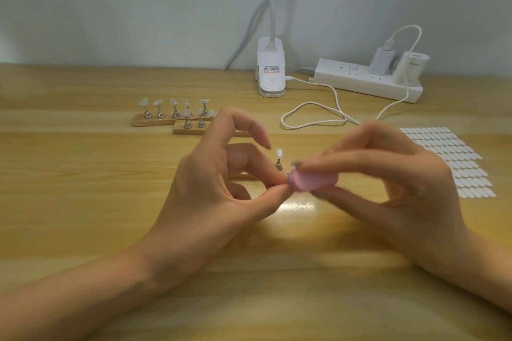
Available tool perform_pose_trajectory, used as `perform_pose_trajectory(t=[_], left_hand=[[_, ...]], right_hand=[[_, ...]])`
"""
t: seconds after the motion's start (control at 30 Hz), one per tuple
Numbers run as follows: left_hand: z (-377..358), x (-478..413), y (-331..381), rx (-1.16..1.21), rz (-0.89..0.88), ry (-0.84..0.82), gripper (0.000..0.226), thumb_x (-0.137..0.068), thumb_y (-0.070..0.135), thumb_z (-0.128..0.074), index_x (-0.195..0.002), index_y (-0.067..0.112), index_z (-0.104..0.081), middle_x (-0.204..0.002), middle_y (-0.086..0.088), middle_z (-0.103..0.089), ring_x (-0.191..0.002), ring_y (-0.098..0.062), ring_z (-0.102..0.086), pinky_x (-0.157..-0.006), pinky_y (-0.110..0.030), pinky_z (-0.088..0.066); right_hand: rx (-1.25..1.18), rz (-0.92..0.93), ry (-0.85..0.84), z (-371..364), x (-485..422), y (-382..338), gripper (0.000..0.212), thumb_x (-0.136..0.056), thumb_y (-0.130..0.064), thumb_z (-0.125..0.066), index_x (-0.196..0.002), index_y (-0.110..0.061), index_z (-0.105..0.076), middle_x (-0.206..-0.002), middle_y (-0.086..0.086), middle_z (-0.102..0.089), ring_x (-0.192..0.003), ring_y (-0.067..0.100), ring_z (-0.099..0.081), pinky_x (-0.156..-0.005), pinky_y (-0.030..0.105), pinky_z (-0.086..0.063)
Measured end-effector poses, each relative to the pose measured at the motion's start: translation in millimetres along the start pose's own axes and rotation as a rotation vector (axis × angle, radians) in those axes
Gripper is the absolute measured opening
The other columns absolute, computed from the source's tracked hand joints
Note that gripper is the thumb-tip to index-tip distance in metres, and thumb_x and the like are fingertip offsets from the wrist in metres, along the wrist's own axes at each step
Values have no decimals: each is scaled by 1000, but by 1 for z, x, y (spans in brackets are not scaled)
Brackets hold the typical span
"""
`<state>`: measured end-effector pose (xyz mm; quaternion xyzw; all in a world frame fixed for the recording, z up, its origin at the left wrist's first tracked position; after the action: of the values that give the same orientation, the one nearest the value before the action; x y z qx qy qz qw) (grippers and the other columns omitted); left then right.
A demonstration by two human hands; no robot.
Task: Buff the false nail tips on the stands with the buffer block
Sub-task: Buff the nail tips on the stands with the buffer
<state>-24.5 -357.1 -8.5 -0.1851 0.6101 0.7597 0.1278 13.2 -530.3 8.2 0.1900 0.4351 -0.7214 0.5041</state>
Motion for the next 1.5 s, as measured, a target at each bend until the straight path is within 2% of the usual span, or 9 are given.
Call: perform_pose_trajectory(t=[0.43, 0.5, 0.63, 0.83, 1.0, 1.13, 1.27, 1.4, 1.5], left_hand=[[-1, 1, 2, -8, -13, -11, 41, -74, 27, -79, -98, 34, -47, -76, -1, -74, -58, -43, -60, -41, -30, -43], [-1, 1, 3, -7, -26, -11, 41, -73, 26, -79, -98, 35, -47, -75, 0, -73, -60, -38, -61, -42, -30, -43], [-1, 0, 2, 4, -17, -5, 40, -75, 26, -79, -98, 33, -47, -77, -2, -74, -62, -35, -63, -43, -28, -44], [-2, 0, 3, 7, -32, -1, 39, -76, 26, -79, -97, 34, -47, -77, -1, -74, -63, -29, -65, -43, -32, -45], [-2, -1, 2, 20, -29, -1, 38, -76, 24, -79, -96, 33, -47, -76, 0, -73, -57, -7, -61, -42, -21, -41], [-1, 0, 2, 27, -33, -6, 39, -76, 25, -79, -97, 34, -47, -78, -1, -74, -60, -23, -64, -41, -28, -42], [-1, -1, 2, 30, -25, 0, 38, -76, 25, -79, -95, 33, -47, -77, 2, -74, -54, -2, -60, -43, -19, -41], [-2, 0, 2, 42, -27, -7, 38, -76, 26, -79, -95, 33, -48, -77, 1, -74, -55, -13, -62, -40, -28, -41], [-1, 0, 3, 22, -31, 0, 38, -76, 25, -79, -95, 33, -47, -77, 1, -75, -51, -3, -58, -42, -20, -41]], right_hand=[[-33, -18, 1, 1, -1, 1, 23, -85, -18, -73, -108, -22, -69, -97, -3, -63, -89, 13, -69, -82, 25, -53], [-4, 19, -19, -1, -2, 0, 22, -85, -19, -73, -107, -22, -70, -96, -3, -63, -90, 9, -68, -82, 21, -51], [-50, -38, 10, 1, -1, 2, 23, -85, -20, -73, -108, -23, -70, -95, 1, -63, -88, 16, -69, -81, 31, -55], [-83, -54, 14, -1, -2, 6, 23, -85, -19, -74, -108, -22, -71, -94, -3, -62, -88, 17, -67, -81, 31, -53], [-73, -35, 3, -1, -3, 6, 23, -85, -20, -74, -108, -23, -70, -95, -3, -62, -88, 16, -68, -82, 31, -54], [-93, -31, -11, -4, -1, 5, 23, -86, -20, -74, -108, -22, -71, -95, -5, -62, -88, 17, -68, -81, 33, -55], [-85, -73, 19, 0, -3, 9, 23, -85, -20, -74, -109, -21, -71, -94, 0, -63, -87, 20, -68, -80, 37, -54], [-97, -20, -41, -6, -2, 5, 23, -86, -18, -74, -108, -20, -71, -95, -5, -62, -89, 14, -68, -83, 28, -53], [-85, -73, 19, 1, -3, 10, 23, -86, -20, -74, -108, -21, -71, -93, 0, -62, -86, 19, -66, -80, 36, -53]])
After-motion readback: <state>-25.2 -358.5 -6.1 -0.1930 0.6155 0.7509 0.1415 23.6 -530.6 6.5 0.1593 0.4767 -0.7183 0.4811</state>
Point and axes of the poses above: each hand's wrist, its own x-axis away from the middle knuckle, its own z-axis out of the back of the hand, y = z × x, the point moved 5 cm from there along -x, towards the middle knuckle
